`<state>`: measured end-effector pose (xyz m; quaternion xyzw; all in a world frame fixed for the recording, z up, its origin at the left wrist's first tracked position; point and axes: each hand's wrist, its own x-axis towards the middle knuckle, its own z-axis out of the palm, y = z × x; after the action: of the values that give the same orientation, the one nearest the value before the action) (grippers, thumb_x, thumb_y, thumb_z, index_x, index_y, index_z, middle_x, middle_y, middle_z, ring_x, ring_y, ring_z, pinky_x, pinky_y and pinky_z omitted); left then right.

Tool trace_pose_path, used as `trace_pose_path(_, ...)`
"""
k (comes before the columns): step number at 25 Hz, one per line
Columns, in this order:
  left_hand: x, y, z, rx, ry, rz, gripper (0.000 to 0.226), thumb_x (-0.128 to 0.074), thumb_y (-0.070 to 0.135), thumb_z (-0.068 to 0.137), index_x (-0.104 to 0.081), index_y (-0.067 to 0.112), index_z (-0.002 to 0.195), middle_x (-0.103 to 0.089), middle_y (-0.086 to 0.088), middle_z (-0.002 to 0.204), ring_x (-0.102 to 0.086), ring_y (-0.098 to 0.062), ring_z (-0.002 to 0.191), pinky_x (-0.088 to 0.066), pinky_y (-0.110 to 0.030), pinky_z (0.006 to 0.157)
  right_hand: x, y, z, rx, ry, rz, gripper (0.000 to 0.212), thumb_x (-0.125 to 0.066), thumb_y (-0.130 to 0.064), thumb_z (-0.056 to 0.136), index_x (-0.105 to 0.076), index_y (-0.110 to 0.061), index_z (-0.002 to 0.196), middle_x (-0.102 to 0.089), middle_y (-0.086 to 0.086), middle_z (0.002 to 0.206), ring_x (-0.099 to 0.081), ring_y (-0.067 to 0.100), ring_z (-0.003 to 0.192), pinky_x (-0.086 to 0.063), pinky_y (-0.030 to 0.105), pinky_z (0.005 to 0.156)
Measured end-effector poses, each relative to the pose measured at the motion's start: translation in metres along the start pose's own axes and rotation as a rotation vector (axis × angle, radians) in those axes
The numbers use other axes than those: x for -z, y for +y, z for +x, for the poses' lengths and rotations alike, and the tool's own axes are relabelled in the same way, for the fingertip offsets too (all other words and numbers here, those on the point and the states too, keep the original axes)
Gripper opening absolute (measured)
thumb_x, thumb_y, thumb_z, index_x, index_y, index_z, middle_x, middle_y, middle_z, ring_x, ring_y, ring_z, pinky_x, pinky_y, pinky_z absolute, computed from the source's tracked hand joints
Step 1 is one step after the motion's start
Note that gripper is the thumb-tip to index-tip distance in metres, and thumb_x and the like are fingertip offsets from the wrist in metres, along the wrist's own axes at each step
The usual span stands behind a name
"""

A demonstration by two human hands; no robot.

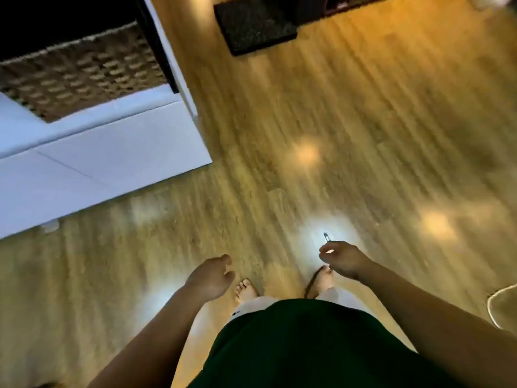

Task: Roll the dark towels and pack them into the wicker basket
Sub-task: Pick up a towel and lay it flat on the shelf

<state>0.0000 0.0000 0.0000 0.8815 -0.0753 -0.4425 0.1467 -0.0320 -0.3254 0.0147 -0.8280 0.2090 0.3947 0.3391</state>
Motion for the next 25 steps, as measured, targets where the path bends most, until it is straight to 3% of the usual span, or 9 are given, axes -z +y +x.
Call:
trace_pose_path(2,0.003,0.053,0.021,-0.093,-0.036,0.075,0.041,-0.049,0.035,0.101,-0.049,0.016,0.138,-0.063,-0.008,0.128,-0.062,-0.023,0.110,-0.050,-0.031,0.088,0.018,0.044,-0.008,-0.042,0.057,0.132,0.010,-0.059,-0.030,0.097,-0.066,-0.024,0.101,-0.065,0.003,0.107,-0.063,0.023,0.103,-0.039,0.024,0.080)
trace_pose_path(7,0.007,0.237,0.077,-0.280,-0.078,0.233,0.038,-0.048,0.033,0.101,-0.051,0.017,0.136,-0.062,-0.006,0.128,-0.061,-0.020,0.108,-0.050,-0.030,0.083,0.080,0.159,-0.012,-0.089,0.141,0.318,0.024,-0.056,-0.034,0.099,-0.067,-0.021,0.115,-0.067,0.001,0.117,-0.064,0.023,0.101,-0.043,0.026,0.078)
trace_pose_path(13,-0.029,0.444,0.118,-0.421,-0.146,0.363,0.034,-0.048,0.030,0.099,-0.054,0.019,0.131,-0.059,0.004,0.100,-0.058,-0.015,0.083,-0.047,-0.030,0.072,0.169,0.286,-0.030,-0.181,0.265,0.487,0.023,-0.056,-0.035,0.098,-0.068,-0.024,0.114,-0.068,0.006,0.119,-0.059,0.020,0.096,-0.046,0.027,0.081)
trace_pose_path(16,-0.045,0.501,0.137,-0.450,-0.177,0.434,0.032,-0.050,0.029,0.097,-0.056,0.021,0.127,-0.062,0.001,0.111,-0.060,-0.018,0.099,-0.048,-0.028,0.084,0.202,0.329,-0.032,-0.230,0.330,0.596,0.011,-0.057,-0.034,0.097,-0.066,-0.029,0.101,-0.069,0.005,0.116,-0.063,0.025,0.104,-0.050,0.030,0.087)
trace_pose_path(19,-0.054,0.546,0.174,-0.464,-0.255,0.549,0.031,-0.051,0.034,0.094,-0.058,0.025,0.123,-0.063,-0.001,0.122,-0.059,-0.021,0.113,-0.048,-0.033,0.094,0.227,0.366,-0.019,-0.283,0.324,0.698,0.011,-0.057,-0.033,0.097,-0.066,-0.028,0.098,-0.067,0.008,0.120,-0.062,0.027,0.110,-0.048,0.030,0.083)
trace_pose_path(22,-0.051,0.603,0.227,-0.497,-0.325,0.592,0.034,-0.052,0.035,0.094,-0.057,0.029,0.127,-0.059,0.000,0.131,-0.055,-0.018,0.118,-0.044,-0.031,0.099,0.262,0.395,0.007,-0.339,0.311,0.753,0.018,-0.057,-0.033,0.098,-0.069,-0.022,0.106,-0.062,0.007,0.132,-0.060,0.026,0.114,-0.044,0.027,0.084)
trace_pose_path(25,-0.039,0.673,0.279,-0.557,-0.377,0.554,0.034,-0.053,0.030,0.096,-0.059,0.023,0.129,-0.062,-0.001,0.128,-0.058,-0.017,0.114,-0.044,-0.026,0.094,0.307,0.415,0.027,-0.435,0.292,0.791,0.018,-0.057,-0.030,0.098,-0.069,-0.020,0.107,-0.064,0.005,0.126,-0.059,0.022,0.110,-0.038,0.022,0.078)
